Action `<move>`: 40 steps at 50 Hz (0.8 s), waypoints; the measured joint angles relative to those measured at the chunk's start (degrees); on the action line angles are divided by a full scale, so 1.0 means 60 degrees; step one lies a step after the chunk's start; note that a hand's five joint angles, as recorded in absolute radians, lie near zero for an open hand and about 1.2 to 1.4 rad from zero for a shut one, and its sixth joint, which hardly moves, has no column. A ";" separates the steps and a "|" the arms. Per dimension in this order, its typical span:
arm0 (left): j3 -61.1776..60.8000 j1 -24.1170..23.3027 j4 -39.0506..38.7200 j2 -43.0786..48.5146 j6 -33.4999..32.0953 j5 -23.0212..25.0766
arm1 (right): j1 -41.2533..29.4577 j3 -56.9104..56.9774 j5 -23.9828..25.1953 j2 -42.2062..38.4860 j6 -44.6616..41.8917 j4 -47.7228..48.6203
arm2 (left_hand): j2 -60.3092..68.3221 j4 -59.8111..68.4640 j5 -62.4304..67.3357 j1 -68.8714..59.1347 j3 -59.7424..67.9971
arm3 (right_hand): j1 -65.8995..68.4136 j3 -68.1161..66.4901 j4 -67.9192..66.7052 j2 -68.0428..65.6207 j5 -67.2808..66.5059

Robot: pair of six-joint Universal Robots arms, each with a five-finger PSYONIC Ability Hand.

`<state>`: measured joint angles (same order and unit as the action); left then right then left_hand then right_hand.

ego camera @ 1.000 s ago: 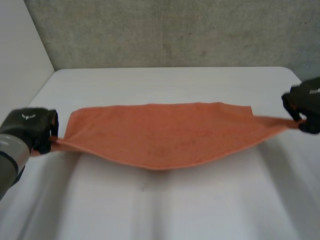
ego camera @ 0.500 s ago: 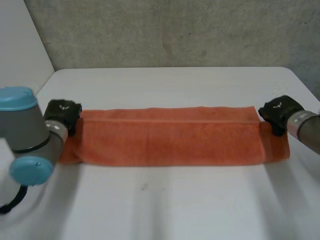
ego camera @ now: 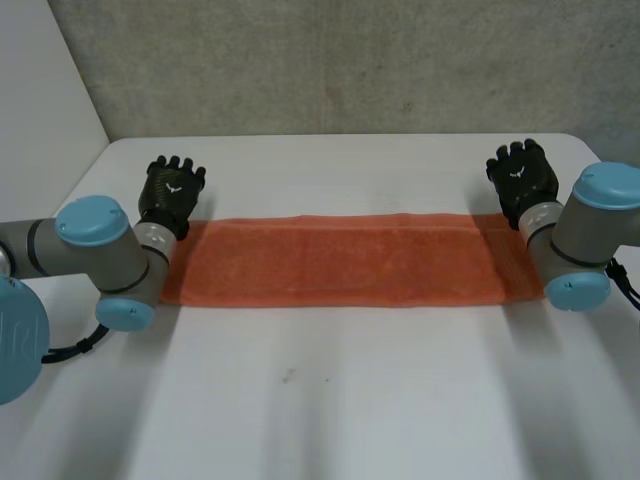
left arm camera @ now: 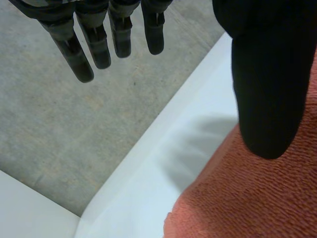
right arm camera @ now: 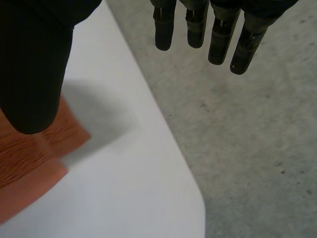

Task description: Fold the laundry

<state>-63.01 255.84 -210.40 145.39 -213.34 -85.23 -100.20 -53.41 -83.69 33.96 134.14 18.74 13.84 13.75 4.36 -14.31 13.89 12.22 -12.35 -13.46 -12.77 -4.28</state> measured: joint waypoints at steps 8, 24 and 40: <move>-0.0762 -0.0008 -0.0392 -0.0835 0.0026 -0.0073 | -0.0007 -0.0476 -0.0112 0.1120 0.1011 0.0155 | -0.0590 -0.0571 -0.0391 0.0596 -0.0591 | 0.0000 0.0000 0.0000 0.0000 0.0000; -0.4157 0.0278 -0.0248 -0.4839 0.0723 -0.0077 | 0.0220 -0.3368 0.0351 0.4769 0.3230 -0.1860 | -0.0690 -0.0658 -0.0414 0.0647 -0.0687 | 0.0000 0.0000 0.0000 0.0000 0.0000; -0.6713 0.0350 0.1404 -0.7504 0.3766 -0.0422 | 0.1758 -0.5458 0.2042 0.5523 0.3173 -0.3706 | -0.0717 -0.0680 -0.0414 0.0647 -0.0688 | 0.1785 -0.2408 -0.2251 -0.2278 -0.1920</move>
<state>-103.28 257.94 -201.97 100.36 -190.74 -87.76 -89.65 -86.16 -71.44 67.09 153.17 -3.50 9.54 9.67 1.88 -10.43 9.76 22.93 -26.79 -26.97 -26.44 -15.81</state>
